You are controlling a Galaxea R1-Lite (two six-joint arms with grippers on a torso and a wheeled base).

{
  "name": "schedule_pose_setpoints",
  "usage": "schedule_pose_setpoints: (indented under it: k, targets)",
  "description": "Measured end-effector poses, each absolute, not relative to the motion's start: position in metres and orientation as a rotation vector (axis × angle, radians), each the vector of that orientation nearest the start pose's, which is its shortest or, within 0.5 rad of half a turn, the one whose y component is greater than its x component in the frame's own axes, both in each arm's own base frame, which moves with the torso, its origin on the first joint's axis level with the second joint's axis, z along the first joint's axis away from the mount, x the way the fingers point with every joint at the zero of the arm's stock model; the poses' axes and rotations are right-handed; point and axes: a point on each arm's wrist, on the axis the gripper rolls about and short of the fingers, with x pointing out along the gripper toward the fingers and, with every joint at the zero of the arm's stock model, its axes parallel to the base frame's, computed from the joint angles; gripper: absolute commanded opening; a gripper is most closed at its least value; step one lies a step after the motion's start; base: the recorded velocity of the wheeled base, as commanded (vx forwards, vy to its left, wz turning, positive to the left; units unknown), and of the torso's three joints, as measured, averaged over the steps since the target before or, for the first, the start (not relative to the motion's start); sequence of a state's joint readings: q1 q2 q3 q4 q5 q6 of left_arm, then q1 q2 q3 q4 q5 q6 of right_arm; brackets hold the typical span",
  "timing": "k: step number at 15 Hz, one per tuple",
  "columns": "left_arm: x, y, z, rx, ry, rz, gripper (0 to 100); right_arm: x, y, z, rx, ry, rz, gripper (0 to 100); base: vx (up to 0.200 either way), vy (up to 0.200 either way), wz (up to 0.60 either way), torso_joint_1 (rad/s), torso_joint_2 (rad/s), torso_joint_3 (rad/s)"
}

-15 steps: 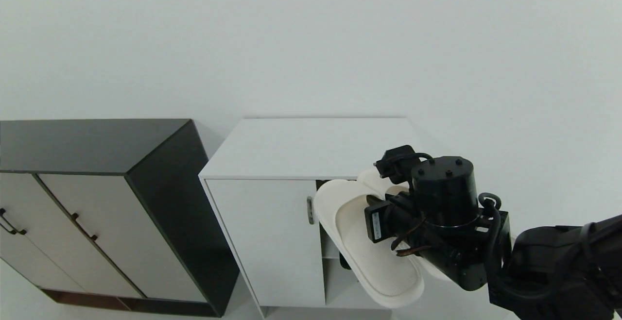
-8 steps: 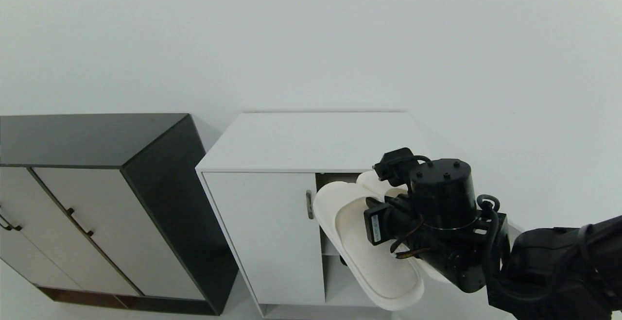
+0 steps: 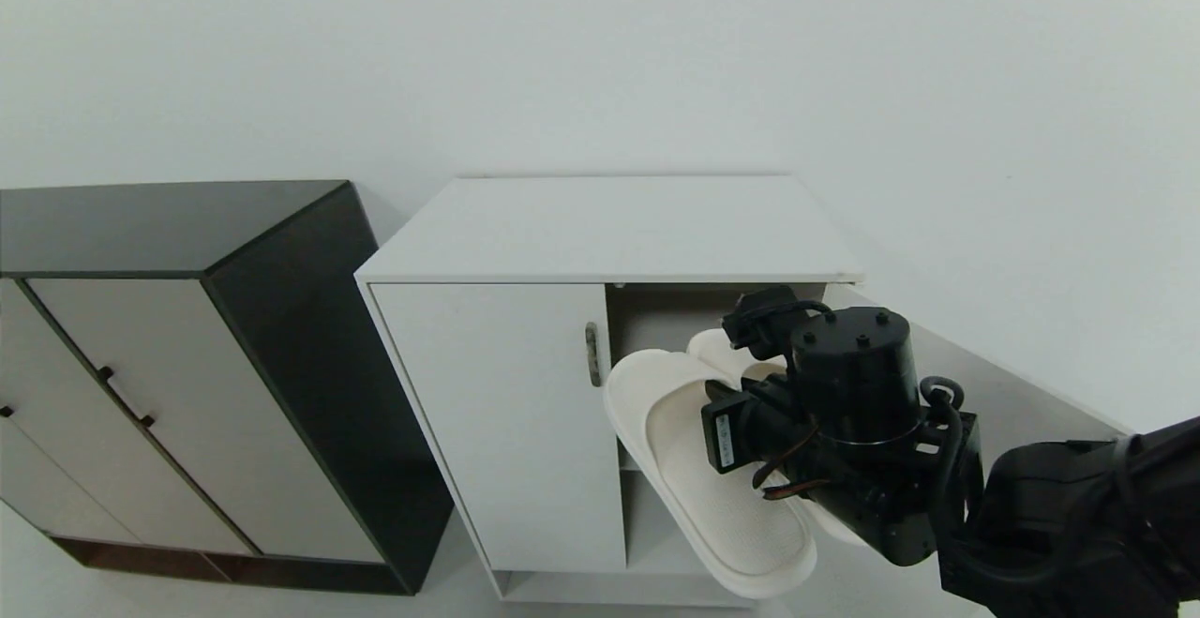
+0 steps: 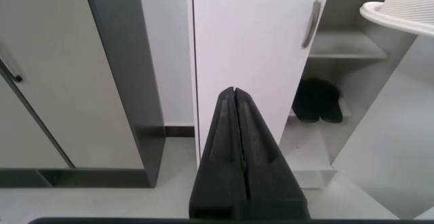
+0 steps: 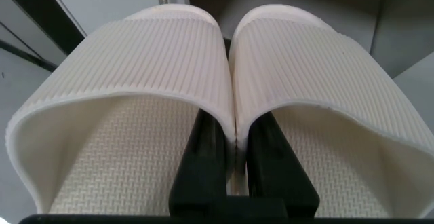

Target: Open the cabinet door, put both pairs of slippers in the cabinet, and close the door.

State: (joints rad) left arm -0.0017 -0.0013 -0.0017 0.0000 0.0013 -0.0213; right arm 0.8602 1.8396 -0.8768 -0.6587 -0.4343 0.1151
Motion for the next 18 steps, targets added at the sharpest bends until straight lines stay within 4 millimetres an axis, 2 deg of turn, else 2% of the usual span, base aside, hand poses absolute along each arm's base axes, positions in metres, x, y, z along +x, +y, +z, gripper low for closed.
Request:
schedule_pose_setpoints:
  k: [10,18]
  targets:
    - [-0.0230,0.0001,0.0759,-0.021,-0.003,0.000,0,0.2269,0.2491,0.1556,-0.083,0.266,0.409,0,0.000,0.000,0.00,-0.174,0.50,0.318]
    - [-0.0230,0.0001,0.0759,-0.021,-0.003,0.000,0,0.2269,0.2492,0.1537,-0.087,0.271,0.409,0,0.000,0.000,0.00,-0.100,0.46,0.350]
